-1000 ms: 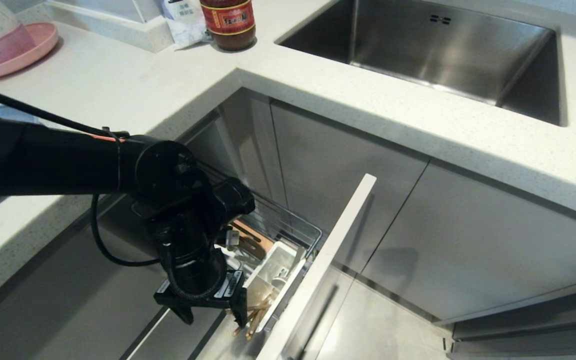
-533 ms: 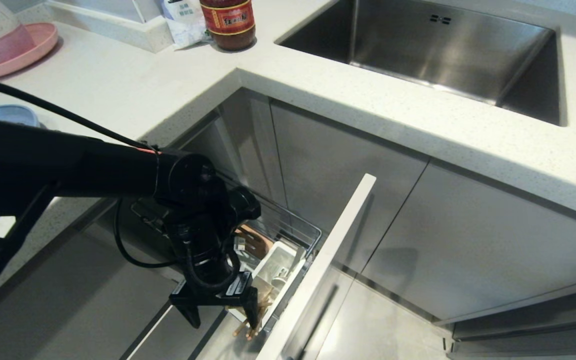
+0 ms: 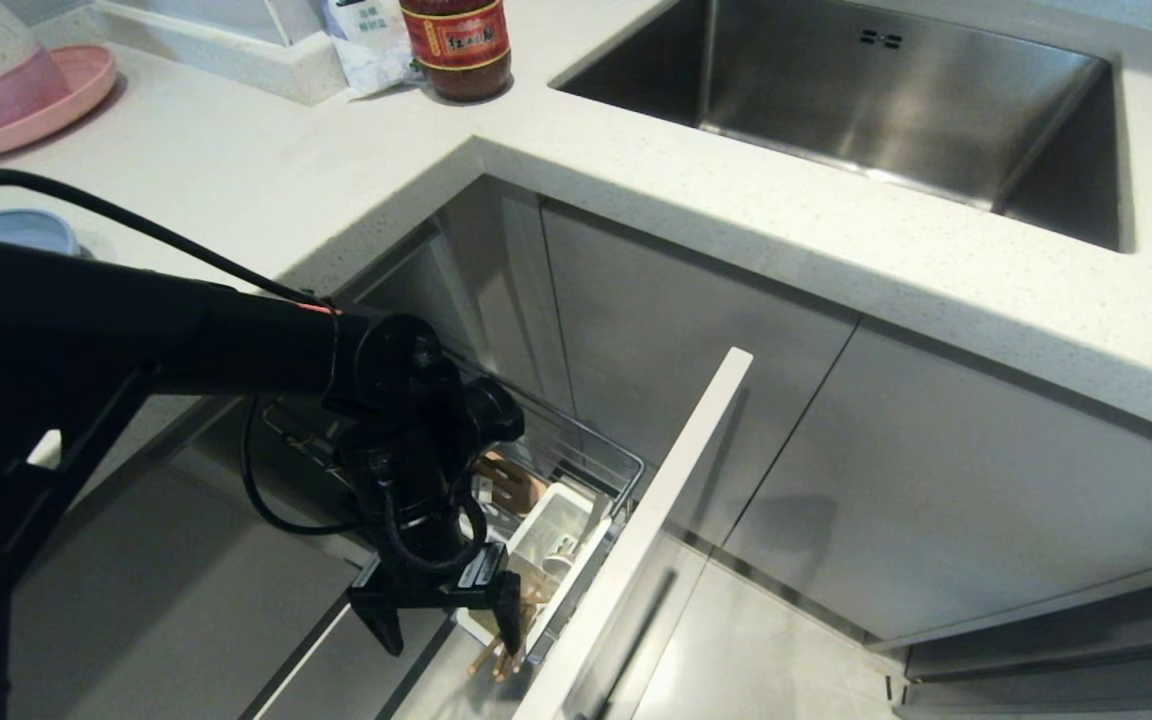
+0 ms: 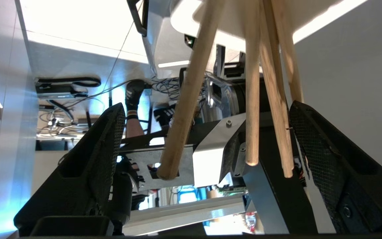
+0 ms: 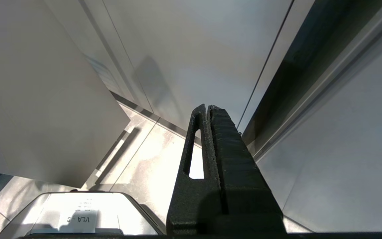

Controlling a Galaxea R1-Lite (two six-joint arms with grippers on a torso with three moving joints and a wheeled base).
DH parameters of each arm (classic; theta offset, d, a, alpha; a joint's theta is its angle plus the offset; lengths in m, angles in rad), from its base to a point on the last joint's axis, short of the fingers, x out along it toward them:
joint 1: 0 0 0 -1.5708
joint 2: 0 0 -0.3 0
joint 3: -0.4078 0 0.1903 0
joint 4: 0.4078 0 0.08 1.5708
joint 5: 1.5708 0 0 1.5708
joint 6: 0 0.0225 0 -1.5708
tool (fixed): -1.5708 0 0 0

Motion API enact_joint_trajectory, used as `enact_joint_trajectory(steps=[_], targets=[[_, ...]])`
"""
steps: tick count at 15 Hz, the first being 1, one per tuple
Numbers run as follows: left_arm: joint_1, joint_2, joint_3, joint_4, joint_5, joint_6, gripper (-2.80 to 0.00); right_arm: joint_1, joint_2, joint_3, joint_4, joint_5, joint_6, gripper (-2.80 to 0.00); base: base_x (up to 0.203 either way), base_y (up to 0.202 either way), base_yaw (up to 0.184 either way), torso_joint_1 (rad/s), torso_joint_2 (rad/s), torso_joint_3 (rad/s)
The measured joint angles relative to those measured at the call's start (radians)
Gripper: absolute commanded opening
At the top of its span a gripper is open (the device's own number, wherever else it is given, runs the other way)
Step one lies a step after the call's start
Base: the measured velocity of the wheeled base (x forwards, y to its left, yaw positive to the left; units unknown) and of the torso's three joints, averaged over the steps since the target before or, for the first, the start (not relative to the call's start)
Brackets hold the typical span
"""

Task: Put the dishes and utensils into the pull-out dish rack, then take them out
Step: Take the chopsticks out of the cupboard

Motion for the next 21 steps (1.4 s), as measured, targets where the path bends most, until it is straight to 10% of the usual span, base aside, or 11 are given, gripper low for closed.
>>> enact_joint_trajectory(steps=[21], targets=[[0.108, 0.028, -0.006, 0.021, 0.002, 0.141, 0.00, 0.000, 0.000, 0.000, 0.000, 0.000, 0.000, -2.80, 0.000, 0.000, 0.000, 0.000, 0.00, 0.000]])
